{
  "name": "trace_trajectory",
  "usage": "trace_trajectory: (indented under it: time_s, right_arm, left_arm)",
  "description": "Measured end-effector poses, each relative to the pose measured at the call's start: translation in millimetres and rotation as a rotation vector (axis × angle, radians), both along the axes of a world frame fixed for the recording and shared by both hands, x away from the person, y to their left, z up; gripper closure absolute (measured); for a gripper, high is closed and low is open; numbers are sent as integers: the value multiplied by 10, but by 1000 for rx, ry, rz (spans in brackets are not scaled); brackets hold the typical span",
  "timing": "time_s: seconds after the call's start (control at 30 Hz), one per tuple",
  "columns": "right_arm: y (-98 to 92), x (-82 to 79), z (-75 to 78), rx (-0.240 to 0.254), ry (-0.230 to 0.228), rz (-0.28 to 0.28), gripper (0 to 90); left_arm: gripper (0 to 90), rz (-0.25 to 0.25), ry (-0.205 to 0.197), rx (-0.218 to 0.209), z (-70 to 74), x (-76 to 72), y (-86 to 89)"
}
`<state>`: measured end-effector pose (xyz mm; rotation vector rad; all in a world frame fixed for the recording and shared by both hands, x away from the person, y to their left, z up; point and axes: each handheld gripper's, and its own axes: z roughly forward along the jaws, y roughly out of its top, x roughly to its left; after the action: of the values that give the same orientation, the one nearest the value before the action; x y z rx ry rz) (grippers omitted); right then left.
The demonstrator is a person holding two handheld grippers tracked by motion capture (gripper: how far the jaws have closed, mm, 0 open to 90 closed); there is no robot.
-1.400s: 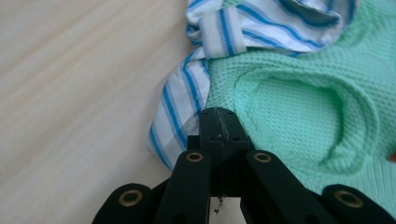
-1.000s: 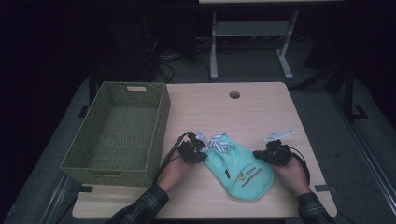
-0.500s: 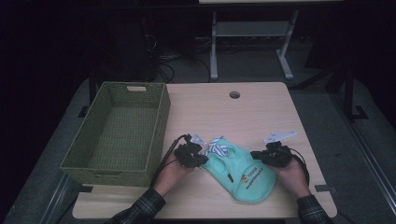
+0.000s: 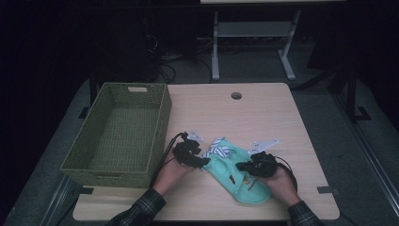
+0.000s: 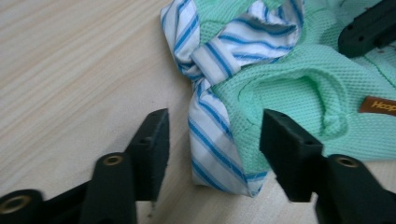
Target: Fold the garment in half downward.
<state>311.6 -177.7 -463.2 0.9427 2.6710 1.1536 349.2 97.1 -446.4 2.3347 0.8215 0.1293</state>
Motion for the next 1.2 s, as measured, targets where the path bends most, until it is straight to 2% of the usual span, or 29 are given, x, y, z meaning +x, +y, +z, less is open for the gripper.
trace_trajectory:
  time_s: [0.1, 0.2, 0.3, 0.37, 0.57, 0.67, 0.8, 0.97, 1.2]
  right_arm:
    - [48, -2, -44, -30, 5, 7, 898]
    - [69, -5, -44, -34, -4, 12, 898]
    - [68, -6, -47, -33, -6, 13, 899]
    - [67, -6, -47, -30, -2, 10, 898]
    - [67, -6, -46, -33, -4, 14, 898]
    - [67, -5, -46, -31, -1, 13, 898]
    - [66, -3, -47, -29, 1, 13, 898]
    - [62, 6, -50, -30, -2, 17, 899]
    - [87, 30, -43, -38, 0, 20, 898]
  left_arm:
    - [371, -7, 9, 15, -56, -1, -45]
    - [361, -20, 5, 38, -112, -22, -109]
    - [359, -23, -19, 58, -114, -39, -137]
    - [400, -28, -52, 86, -115, -59, -148]
    - [567, -30, -52, 87, -100, -82, -157]
    - [697, -40, -40, 73, -98, -82, -154]
    - [788, -34, -24, 48, -106, -60, -140]
    - [803, -19, 13, 6, -96, -1, -88]
    - [810, 5, -26, -88, 140, 45, -35]
